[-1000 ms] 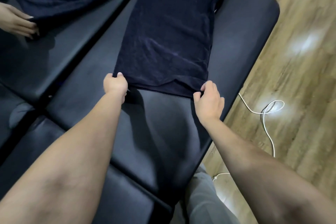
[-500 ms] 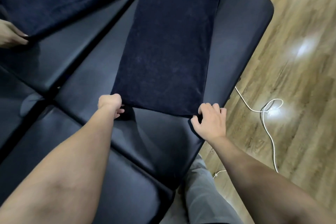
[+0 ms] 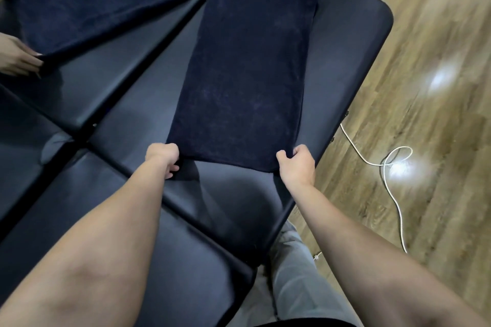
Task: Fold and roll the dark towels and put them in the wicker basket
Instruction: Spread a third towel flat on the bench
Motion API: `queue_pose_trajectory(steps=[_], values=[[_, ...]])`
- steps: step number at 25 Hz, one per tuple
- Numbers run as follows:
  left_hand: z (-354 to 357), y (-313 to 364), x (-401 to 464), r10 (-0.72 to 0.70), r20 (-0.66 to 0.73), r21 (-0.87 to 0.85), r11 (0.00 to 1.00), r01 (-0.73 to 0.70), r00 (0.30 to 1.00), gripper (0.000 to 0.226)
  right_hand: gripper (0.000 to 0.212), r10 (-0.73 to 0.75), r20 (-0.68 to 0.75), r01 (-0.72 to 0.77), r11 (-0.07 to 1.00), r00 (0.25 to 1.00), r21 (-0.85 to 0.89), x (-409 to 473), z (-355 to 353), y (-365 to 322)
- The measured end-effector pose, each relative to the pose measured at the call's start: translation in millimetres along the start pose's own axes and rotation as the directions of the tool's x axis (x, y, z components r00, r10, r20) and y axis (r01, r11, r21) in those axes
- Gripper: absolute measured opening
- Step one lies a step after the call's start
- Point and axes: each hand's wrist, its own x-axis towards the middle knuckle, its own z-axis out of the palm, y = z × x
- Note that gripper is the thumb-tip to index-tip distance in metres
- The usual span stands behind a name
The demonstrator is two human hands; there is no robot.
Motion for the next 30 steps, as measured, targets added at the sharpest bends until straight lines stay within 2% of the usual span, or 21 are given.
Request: queue_pose_trajectory(steps=[2, 5, 7, 9, 12, 19, 22, 26, 30], values=[[-2, -7, -8, -0.017, 0.017, 0.051, 0.999, 0.016, 1.0, 0.031, 0.022, 0.046, 0.031, -0.051, 0.987, 0.998, 0.153, -15, 0, 2], [-9, -16, -21, -0.046, 0.071, 0.118, 0.992, 0.037, 0.996, 0.029, 0.028, 0.112, 0.05, -0.12, 0.964, 0.993, 0.238, -29, 0, 5], [-16, -21, -24, -0.069, 0.101, 0.103, 0.993, 0.059, 0.992, 0.028, 0.035, 0.115, 0.077, -0.13, 0.963, 0.99, 0.236, -28, 1, 5], [-20, -28, -24, -0.069, 0.094, 0.085, 0.995, 0.061, 0.993, 0.028, 0.029, 0.122, 0.112, -0.146, 0.957, 0.986, 0.249, -27, 3, 8], [-21, -46, -29, -0.052, 0.057, 0.079, 0.996, 0.048, 0.997, 0.026, 0.02, 0.113, 0.176, -0.159, 0.948, 0.978, 0.275, -44, 2, 18], [-33, -105, -49, 0.04, -0.051, 0.074, 0.997, -0.036, 0.998, 0.019, 0.026, 0.06, 0.261, -0.123, 0.965, 0.963, 0.233, -100, 6, 51], [-41, -141, -55, 0.086, -0.056, 0.091, 0.993, -0.081, 0.995, 0.013, 0.014, 0.056, 0.293, -0.148, 0.941, 0.955, 0.303, -125, 8, 71], [-49, -188, -52, 0.119, -0.045, 0.07, 0.991, -0.116, 0.992, 0.024, 0.011, 0.051, 0.313, -0.163, 0.926, 0.948, 0.341, -152, 7, 97], [-58, -223, -58, 0.103, -0.018, 0.095, 0.99, -0.1, 0.995, 0.022, 0.023, 0.101, 0.394, -0.248, 0.907, 0.913, 0.34, -179, 10, 110]])
